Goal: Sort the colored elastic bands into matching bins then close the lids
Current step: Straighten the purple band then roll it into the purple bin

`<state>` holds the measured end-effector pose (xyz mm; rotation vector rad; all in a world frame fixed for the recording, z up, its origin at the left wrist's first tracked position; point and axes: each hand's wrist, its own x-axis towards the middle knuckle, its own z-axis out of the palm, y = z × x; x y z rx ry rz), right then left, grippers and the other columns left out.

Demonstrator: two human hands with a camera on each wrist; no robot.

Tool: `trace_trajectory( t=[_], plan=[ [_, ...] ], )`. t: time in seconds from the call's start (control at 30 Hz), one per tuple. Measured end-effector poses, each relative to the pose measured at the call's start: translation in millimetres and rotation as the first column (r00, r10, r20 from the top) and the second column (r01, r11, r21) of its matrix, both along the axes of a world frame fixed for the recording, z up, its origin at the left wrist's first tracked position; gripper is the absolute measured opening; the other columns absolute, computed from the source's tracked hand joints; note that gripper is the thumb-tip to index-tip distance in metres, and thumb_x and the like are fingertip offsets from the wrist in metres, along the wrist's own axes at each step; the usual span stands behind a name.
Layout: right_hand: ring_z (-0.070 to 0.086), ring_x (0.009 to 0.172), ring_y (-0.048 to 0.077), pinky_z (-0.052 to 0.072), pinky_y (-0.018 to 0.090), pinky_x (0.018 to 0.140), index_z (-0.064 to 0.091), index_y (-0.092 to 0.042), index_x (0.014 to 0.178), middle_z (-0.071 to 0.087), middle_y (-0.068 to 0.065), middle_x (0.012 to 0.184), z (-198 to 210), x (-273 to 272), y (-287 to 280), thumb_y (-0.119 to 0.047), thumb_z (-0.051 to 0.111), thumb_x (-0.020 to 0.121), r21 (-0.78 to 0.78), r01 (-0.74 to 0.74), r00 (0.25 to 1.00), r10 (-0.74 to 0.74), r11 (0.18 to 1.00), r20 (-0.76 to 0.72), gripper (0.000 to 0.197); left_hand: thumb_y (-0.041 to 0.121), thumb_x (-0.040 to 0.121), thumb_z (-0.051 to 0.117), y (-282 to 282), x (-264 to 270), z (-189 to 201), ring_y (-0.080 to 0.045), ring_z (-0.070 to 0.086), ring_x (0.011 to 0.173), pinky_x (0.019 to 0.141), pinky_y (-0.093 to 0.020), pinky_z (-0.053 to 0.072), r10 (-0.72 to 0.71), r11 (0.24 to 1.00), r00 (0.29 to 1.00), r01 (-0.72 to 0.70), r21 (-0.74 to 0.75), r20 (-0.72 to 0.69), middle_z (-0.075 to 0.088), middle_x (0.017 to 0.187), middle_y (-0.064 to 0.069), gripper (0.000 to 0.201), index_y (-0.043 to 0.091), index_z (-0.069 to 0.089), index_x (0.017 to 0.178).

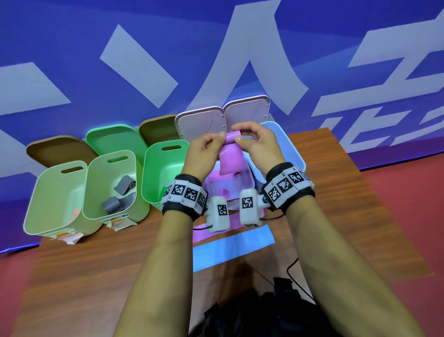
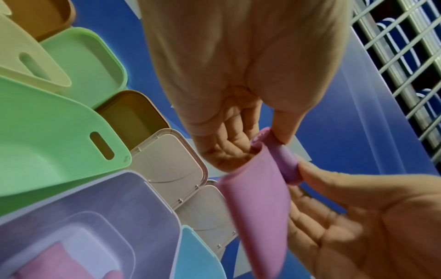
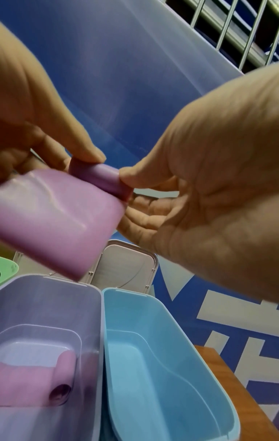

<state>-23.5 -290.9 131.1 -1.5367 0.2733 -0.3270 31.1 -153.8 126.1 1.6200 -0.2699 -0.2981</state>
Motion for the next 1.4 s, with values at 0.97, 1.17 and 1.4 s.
trace_trajectory(
  t=[0.97,1.17,1.4],
  plan=[
    [0.067,0.099,0.023,0.057,0.038,0.093,0.069,-0.013,0.106,0.067,0.013,0.103,3.1,-0.8,-2.7,-0.001,0.064,0.089,0.091,0.002,1.000,-0.003,0.996,0.004,0.021,0.014,0.094,0.064,3.6,-6.9,10.8,-0.018,0.066,0.080,0.081,-0.041,0.054,-0.010,0.999,0.997,0.012,-0.031,0.078,0.071,0.087,-0.009,0.010,0.014,0.065,0.104],
    [0.068,0.090,0.022,0.059,0.040,0.089,0.069,-0.010,0.102,0.068,0.016,0.098,3.7,2.3,-1.1,-0.007,0.064,0.093,0.050,0.037,0.999,-0.037,0.998,0.004,0.011,0.012,0.091,0.064,2.2,-3.6,10.7,-0.020,0.066,0.090,0.084,-0.040,0.055,-0.017,1.000,0.994,0.018,-0.004,0.112,0.071,0.103,-0.010,0.016,0.021,0.064,0.104],
    [0.069,0.095,0.024,0.055,0.041,0.096,0.070,-0.013,0.105,0.070,0.015,0.108,3.9,2.0,-3.9,0.000,0.064,0.088,0.005,0.030,0.999,-0.030,1.000,-0.021,0.023,0.016,0.097,0.061,-2.5,-1.8,4.0,-0.015,0.066,0.075,0.067,-0.025,0.053,-0.001,1.000,1.000,0.001,-0.026,0.028,0.070,0.084,-0.007,0.013,0.010,0.064,0.108]
  ],
)
